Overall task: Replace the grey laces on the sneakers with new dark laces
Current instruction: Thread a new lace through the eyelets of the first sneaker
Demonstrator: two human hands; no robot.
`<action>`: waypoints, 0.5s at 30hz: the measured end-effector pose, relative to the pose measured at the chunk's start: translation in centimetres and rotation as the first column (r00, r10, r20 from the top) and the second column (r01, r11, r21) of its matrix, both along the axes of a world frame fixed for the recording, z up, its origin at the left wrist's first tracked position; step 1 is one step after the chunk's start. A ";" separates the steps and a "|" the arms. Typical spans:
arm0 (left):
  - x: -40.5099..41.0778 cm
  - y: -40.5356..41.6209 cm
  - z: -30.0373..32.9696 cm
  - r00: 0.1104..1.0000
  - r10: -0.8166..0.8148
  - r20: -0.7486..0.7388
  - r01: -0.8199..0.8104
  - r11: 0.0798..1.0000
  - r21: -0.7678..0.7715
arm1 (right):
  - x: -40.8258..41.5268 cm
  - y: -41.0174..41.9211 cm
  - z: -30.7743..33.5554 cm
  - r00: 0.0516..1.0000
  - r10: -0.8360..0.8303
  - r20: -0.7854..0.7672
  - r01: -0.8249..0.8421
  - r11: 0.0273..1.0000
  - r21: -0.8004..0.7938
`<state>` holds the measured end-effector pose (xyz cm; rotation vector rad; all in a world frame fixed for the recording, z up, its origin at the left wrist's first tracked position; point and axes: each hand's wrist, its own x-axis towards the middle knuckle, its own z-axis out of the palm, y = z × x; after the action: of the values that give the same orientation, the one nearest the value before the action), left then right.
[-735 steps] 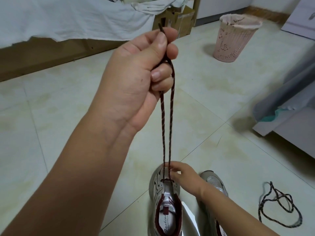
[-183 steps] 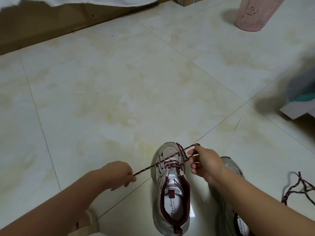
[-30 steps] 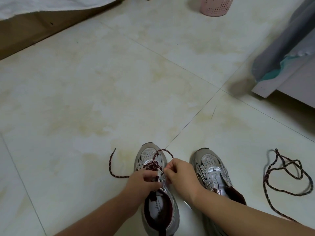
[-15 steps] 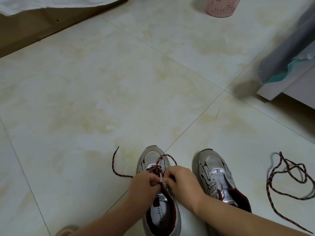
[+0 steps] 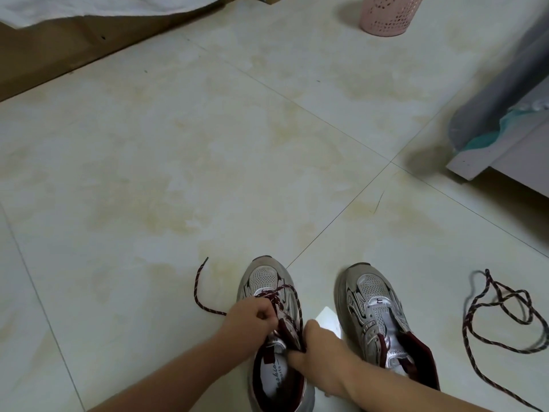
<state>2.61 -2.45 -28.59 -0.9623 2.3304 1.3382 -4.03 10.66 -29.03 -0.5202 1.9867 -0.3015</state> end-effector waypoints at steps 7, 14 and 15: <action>1.2 -3.2 2.4 0.998 0.052 0.037 -0.063 0.916 0.397 | 0.5 -0.6 -0.3 0.963 -0.266 0.048 0.269 0.960 -0.077; 2.2 -7.7 7.5 0.942 0.225 -0.248 0.064 0.607 0.792 | 0.0 -0.8 -0.4 0.962 -0.255 0.102 0.264 0.961 -0.088; 2.3 -8.3 8.3 0.904 0.323 -0.280 0.074 0.527 0.847 | 0.0 -0.8 -0.3 0.964 -0.245 0.104 0.254 0.963 -0.090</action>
<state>4.89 -10.80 -20.31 -0.5321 1.3984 2.5765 -3.98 9.82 -29.29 -0.3124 1.9546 -0.5774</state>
